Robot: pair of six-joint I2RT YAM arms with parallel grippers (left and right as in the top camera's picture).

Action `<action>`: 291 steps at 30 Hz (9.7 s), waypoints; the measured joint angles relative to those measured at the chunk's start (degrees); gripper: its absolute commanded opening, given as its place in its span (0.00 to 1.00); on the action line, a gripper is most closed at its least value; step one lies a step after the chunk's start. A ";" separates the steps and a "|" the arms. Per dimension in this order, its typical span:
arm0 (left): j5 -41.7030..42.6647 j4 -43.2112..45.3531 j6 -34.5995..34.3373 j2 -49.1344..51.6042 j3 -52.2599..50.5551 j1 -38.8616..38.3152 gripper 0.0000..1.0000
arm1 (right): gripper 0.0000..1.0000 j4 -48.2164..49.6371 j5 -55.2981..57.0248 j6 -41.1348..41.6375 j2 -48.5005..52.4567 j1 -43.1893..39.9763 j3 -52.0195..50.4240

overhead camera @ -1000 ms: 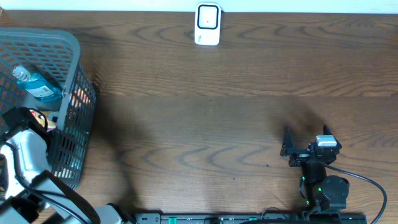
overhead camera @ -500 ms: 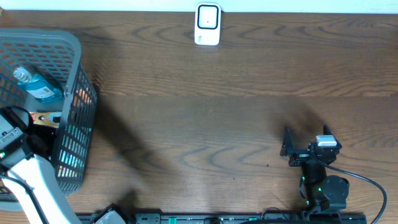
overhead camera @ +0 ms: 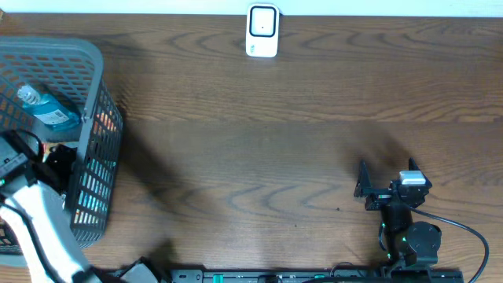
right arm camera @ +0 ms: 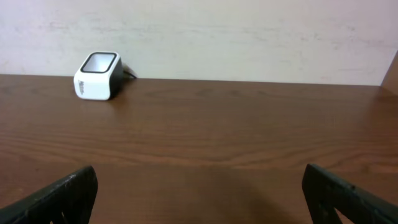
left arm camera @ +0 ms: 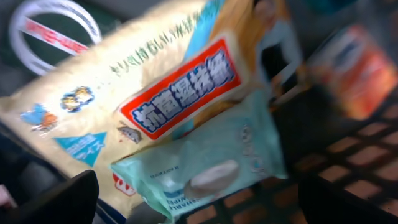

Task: Scan the item barcode
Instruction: 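Reach the left gripper into the basket and grasp the light-green wipes pack, then lift the wipes pack out and place it on the table center, then reach the left gripper back into the basket and grasp the snack bag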

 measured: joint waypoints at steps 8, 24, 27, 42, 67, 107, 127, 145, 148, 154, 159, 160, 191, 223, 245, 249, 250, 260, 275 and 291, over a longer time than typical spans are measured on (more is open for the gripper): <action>2.25 0.20 2.34 10.14 0.00 0.00 0.98 | 0.99 0.00 0.02 0.02 0.00 0.00 0.00; 4.42 -1.99 -6.84 17.75 1.66 0.20 0.24 | 0.99 0.00 0.02 0.02 0.00 0.00 0.00; 4.70 -1.73 -6.84 17.81 1.68 0.22 0.07 | 0.99 0.00 0.02 0.02 0.00 0.00 0.00; 4.96 -5.92 -6.91 13.31 6.88 0.20 0.07 | 0.99 0.00 0.02 0.02 0.00 0.00 0.00; -1.31 -2.03 -12.94 -18.88 13.79 0.00 0.99 | 0.99 0.00 0.02 0.02 0.00 0.00 0.00; 3.74 1.99 -5.09 23.45 12.72 -6.88 0.94 | 0.99 0.00 0.02 0.02 0.00 0.00 0.00; 2.58 -1.46 -2.71 26.84 13.20 -7.08 0.34 | 0.99 -0.02 0.02 0.02 0.00 0.00 0.00; 3.87 1.42 -8.52 -9.62 17.79 -6.67 0.33 | 0.99 -0.02 0.00 0.02 0.00 0.00 0.00; 8.44 4.17 -10.12 -15.34 17.79 -7.69 0.33 | 0.99 -0.02 0.02 0.02 0.00 0.00 0.00; 16.13 6.25 -11.21 -19.85 17.79 -18.78 0.33 | 0.99 0.00 0.02 0.02 0.00 0.00 0.00; 16.15 3.82 -11.23 -16.44 17.40 -34.49 0.33 | 0.99 0.00 0.00 0.02 0.00 0.00 0.00; 15.61 2.73 -11.21 -15.21 16.96 -37.64 0.33 | 0.99 0.00 0.02 0.00 0.00 0.00 0.00; 1.31 4.24 -11.23 27.08 13.51 -65.42 0.34 | 0.99 -0.02 0.02 0.02 0.00 0.00 0.00; -10.78 2.75 -4.83 -8.31 26.40 -62.10 0.98 | 0.99 0.00 0.02 0.02 0.00 0.00 0.00; -12.11 -11.76 -5.33 -0.87 21.99 -0.92 0.98 | 0.99 0.00 0.02 0.02 0.00 0.00 0.00; -7.50 -8.61 0.42 5.62 18.62 3.69 0.98 | 0.99 -0.02 0.02 0.02 0.00 0.00 0.00; -7.04 -8.46 1.88 6.93 17.99 4.07 0.98 | 0.99 -0.02 0.02 0.02 0.00 0.00 0.00; -6.47 -6.56 11.21 19.41 16.26 4.07 0.98 | 0.99 0.00 0.02 0.02 0.00 0.00 0.00; -8.04 -8.94 12.92 30.01 17.25 3.63 0.23 | 0.99 0.00 0.02 0.02 0.00 0.00 0.00; -5.64 -6.62 7.17 14.21 19.32 3.63 0.07 | 0.99 0.00 0.02 0.02 0.00 0.00 0.00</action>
